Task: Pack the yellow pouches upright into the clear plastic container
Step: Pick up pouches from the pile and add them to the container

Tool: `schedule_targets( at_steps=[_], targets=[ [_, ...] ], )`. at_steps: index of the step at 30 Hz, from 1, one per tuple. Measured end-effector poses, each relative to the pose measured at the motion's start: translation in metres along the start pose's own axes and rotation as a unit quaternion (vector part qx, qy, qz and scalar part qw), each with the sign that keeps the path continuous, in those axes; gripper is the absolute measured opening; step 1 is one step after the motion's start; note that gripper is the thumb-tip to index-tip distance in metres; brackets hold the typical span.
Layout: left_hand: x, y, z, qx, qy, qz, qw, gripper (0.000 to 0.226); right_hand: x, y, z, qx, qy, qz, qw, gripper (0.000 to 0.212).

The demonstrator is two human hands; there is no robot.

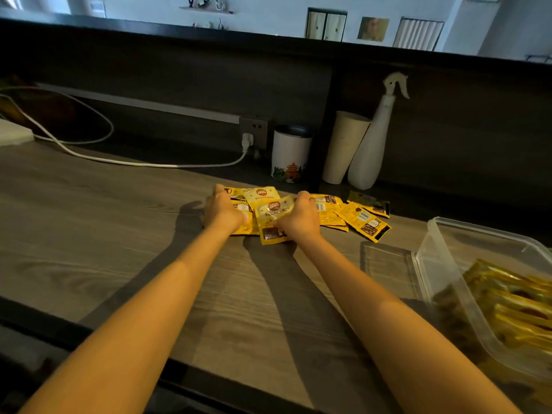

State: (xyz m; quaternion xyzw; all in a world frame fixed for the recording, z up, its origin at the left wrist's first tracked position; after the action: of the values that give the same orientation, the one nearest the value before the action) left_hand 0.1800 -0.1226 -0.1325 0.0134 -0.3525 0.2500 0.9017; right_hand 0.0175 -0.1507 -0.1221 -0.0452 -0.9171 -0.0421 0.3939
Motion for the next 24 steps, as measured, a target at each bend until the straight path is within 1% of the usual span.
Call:
schedule_targets(
  at_steps=[2,4,6,8,10,12,13,15,16,18,19,20,22,23,24],
  targets=[
    [0.001,0.004,0.001,0.025,0.097,0.010,0.995,0.069,0.004,0.000,0.002,-0.009,-0.037,-0.005,0.999,0.056],
    [0.004,0.009,0.006,0.033,0.160,0.013,0.986,0.055,0.008,0.002,0.006,-0.016,-0.078,-0.025,0.997,0.032],
    [0.012,0.018,0.015,0.006,0.168,0.019,0.986,0.038,0.014,0.004,0.009,-0.018,-0.117,-0.028,0.993,0.015],
    [0.022,0.026,0.026,-0.040,0.182,0.039,0.982,0.032,0.023,0.009,0.014,-0.027,-0.153,-0.012,0.988,0.006],
    [0.032,0.036,0.040,-0.101,0.165,0.058,0.979,0.033,0.031,0.018,0.020,-0.045,-0.185,-0.014,0.982,0.003],
    [0.036,0.047,0.055,-0.169,0.076,0.052,0.981,0.036,0.036,0.028,0.025,-0.056,-0.195,-0.023,0.979,0.004],
    [0.033,0.054,0.062,-0.197,0.025,0.035,0.980,0.037,0.039,0.033,0.029,-0.058,-0.198,-0.030,0.978,0.004],
    [0.017,0.071,0.071,-0.229,-0.050,-0.034,0.972,0.036,0.041,0.042,0.036,-0.063,-0.197,-0.043,0.977,0.005],
    [0.006,0.080,0.073,-0.232,-0.060,-0.080,0.968,0.031,0.042,0.046,0.040,-0.064,-0.190,-0.049,0.978,0.008],
    [-0.012,0.096,0.071,-0.221,-0.014,-0.166,0.961,0.022,0.044,0.053,0.049,-0.069,-0.178,-0.054,0.980,0.011],
    [-0.015,0.101,0.068,-0.207,0.019,-0.180,0.961,0.024,0.045,0.055,0.054,-0.075,-0.177,-0.056,0.980,0.012],
    [-0.014,0.102,0.064,-0.194,0.030,-0.171,0.966,0.025,0.047,0.057,0.058,-0.084,-0.179,-0.060,0.978,0.014],
    [-0.006,0.097,0.052,-0.161,-0.023,-0.125,0.979,0.026,0.049,0.060,0.065,-0.096,-0.189,-0.067,0.975,0.012],
    [-0.002,0.095,0.045,-0.137,-0.062,-0.117,0.982,0.037,0.050,0.061,0.066,-0.097,-0.192,-0.071,0.974,0.007],
    [-0.001,0.094,0.040,-0.114,-0.093,-0.128,0.981,0.050,0.051,0.062,0.065,-0.096,-0.194,-0.075,0.973,0.006]
  ],
)
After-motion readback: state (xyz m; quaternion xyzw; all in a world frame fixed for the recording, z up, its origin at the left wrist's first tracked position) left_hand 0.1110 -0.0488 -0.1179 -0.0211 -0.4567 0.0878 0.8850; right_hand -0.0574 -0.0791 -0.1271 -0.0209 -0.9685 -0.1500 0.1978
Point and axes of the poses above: each hand's wrist, its own y-axis away from the middle knuckle, its own x-axis out of the back of the hand, z = x × y, the point moved 6 cm from there along -y, towards the middle knuckle, and after that the axes turned 11 degrees about -x, right-handed, at the moved point
